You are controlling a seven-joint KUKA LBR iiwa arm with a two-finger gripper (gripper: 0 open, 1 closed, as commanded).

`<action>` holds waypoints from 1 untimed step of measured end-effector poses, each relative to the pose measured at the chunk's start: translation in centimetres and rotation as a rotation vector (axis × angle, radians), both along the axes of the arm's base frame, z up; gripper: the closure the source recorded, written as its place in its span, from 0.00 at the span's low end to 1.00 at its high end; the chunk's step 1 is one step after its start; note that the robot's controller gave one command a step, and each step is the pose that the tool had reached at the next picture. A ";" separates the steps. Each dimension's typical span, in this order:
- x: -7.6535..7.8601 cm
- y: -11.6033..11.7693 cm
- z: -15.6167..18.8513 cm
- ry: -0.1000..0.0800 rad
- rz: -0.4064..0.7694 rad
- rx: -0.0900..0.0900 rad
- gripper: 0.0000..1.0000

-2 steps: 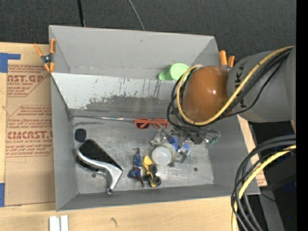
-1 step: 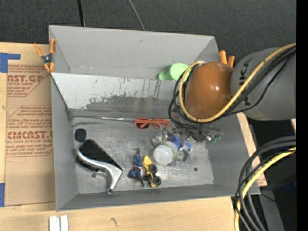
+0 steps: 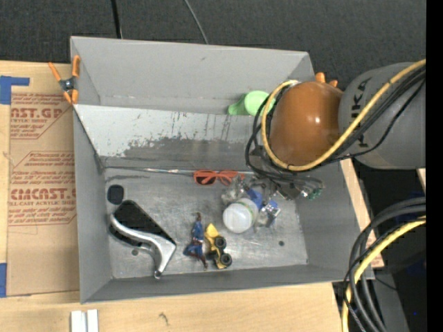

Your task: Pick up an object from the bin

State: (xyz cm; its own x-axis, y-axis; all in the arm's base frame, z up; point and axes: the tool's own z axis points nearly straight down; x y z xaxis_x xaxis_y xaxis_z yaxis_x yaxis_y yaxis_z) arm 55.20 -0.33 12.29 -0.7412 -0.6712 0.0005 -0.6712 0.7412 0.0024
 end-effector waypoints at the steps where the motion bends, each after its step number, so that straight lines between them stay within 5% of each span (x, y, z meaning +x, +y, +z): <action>1: 0.0 0.0 1.6 -0.001 0.000 0.000 1.00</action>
Offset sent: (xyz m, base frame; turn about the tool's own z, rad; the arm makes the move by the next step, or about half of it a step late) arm -0.0002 0.0000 0.0305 0.0000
